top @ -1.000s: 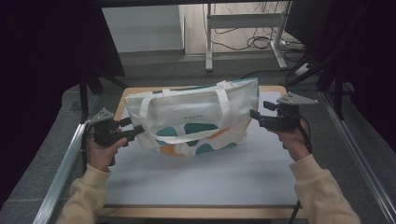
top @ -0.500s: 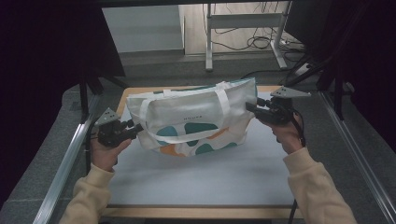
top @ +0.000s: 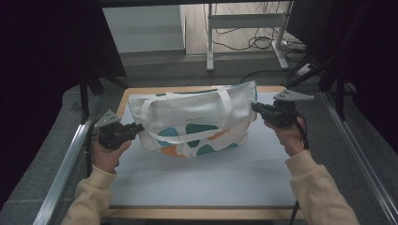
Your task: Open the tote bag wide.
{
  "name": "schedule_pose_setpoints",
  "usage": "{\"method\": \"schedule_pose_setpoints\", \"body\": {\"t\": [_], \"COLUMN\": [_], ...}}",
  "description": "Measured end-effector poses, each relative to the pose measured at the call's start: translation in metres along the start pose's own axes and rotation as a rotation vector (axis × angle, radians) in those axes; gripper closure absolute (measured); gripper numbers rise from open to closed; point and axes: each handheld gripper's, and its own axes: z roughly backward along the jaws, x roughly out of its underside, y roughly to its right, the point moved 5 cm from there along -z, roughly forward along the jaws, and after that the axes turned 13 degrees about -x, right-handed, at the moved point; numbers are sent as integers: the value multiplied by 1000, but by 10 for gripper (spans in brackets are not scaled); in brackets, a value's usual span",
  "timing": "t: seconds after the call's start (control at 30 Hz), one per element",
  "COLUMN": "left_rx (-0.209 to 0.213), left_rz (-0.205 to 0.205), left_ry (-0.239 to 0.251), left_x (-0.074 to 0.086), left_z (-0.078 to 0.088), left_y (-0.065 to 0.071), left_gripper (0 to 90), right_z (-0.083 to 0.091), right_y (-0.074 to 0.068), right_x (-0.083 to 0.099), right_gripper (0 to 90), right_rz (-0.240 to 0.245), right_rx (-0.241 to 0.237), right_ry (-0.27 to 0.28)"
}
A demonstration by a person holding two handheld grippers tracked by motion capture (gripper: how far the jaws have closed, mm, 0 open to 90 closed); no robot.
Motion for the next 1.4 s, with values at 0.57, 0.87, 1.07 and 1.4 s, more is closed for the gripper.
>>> {"method": "schedule_pose_setpoints", "body": {"t": [0.57, 0.87, 1.07, 1.4], "left_rx": [15, 22, 25, 20], "left_rz": [-25, -34, -41, -50], "left_ry": [13, -21, -39, -55], "left_x": [13, 24, 33, 48], "left_z": [6, -1, -4, -9], "left_y": [7, 10, 13, 16], "left_gripper": [795, 796, 796, 798], "right_z": [9, 2, -5, -11], "right_y": [-9, -9, -8, -9], "right_x": [23, 43, 59, 71], "right_gripper": [859, 860, 860, 861], "right_rz": [22, 2, -27, -46], "right_rx": [0, -5, -12, -20], "right_ry": [21, -11, -30, -41]}}
